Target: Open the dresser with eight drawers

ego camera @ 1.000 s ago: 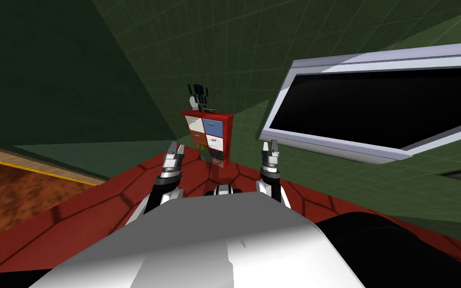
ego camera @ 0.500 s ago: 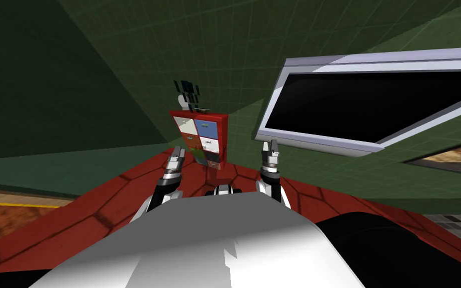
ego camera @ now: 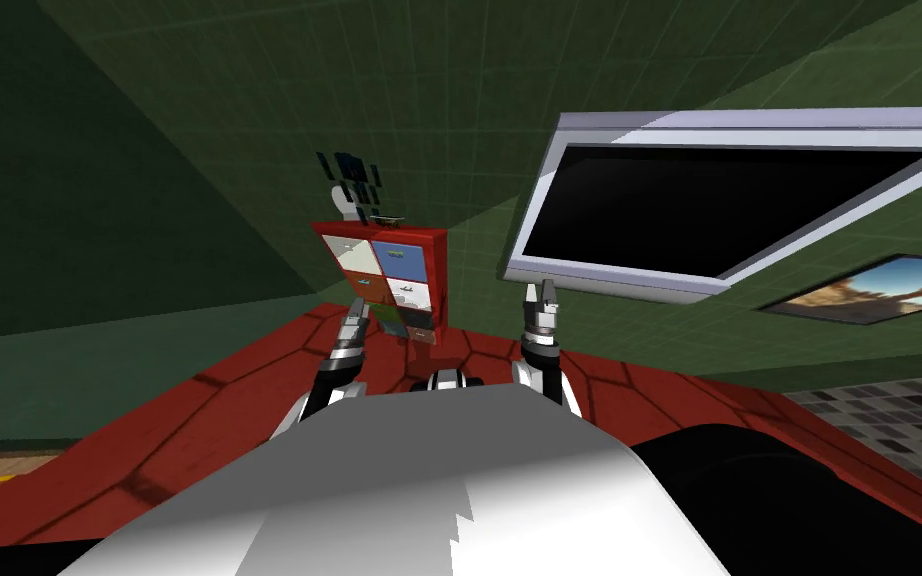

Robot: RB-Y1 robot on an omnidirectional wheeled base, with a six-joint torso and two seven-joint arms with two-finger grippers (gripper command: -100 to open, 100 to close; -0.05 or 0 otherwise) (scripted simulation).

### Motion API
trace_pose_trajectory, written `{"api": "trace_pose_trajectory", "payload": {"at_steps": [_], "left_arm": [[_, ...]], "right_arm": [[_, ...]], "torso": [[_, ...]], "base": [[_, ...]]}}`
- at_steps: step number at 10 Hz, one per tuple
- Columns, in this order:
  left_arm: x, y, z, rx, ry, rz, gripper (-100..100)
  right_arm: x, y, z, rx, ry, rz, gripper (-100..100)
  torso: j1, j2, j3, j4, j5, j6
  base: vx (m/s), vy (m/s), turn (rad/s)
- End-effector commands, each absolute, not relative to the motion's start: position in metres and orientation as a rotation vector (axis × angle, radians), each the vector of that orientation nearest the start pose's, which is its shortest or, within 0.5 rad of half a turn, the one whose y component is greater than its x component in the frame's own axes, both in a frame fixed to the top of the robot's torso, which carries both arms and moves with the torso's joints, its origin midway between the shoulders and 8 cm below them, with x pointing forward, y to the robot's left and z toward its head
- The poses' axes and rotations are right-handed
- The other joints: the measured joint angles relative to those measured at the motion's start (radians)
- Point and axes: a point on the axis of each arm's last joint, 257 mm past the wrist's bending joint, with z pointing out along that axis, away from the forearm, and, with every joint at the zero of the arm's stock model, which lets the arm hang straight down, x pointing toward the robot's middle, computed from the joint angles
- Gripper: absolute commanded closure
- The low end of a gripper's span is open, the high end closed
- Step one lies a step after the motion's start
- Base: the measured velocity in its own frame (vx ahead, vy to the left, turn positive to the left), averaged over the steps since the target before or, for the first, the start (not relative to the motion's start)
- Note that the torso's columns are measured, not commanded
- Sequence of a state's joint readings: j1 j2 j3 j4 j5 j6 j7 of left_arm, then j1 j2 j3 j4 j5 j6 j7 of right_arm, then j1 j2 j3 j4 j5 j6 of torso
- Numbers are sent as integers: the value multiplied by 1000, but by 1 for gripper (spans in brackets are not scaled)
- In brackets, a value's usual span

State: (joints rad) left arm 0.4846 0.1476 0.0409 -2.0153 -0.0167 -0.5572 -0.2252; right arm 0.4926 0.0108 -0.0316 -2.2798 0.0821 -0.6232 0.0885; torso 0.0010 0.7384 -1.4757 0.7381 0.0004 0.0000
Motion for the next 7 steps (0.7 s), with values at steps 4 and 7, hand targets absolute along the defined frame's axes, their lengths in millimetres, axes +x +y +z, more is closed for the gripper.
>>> {"api": "trace_pose_trajectory", "payload": {"at_steps": [4,7], "left_arm": [[381,325,-138,-680,991,-894,-100],[382,342,-175,-729,1045,-829,-100]], "right_arm": [[322,-273,48,473,582,1168,0],[322,-273,48,473,582,1168,0]], "torso": [[-2,1,0,0,-1,0],[0,-1,-1,0,0,0]], "base": [[116,23,-188],[108,38,-241]]}}
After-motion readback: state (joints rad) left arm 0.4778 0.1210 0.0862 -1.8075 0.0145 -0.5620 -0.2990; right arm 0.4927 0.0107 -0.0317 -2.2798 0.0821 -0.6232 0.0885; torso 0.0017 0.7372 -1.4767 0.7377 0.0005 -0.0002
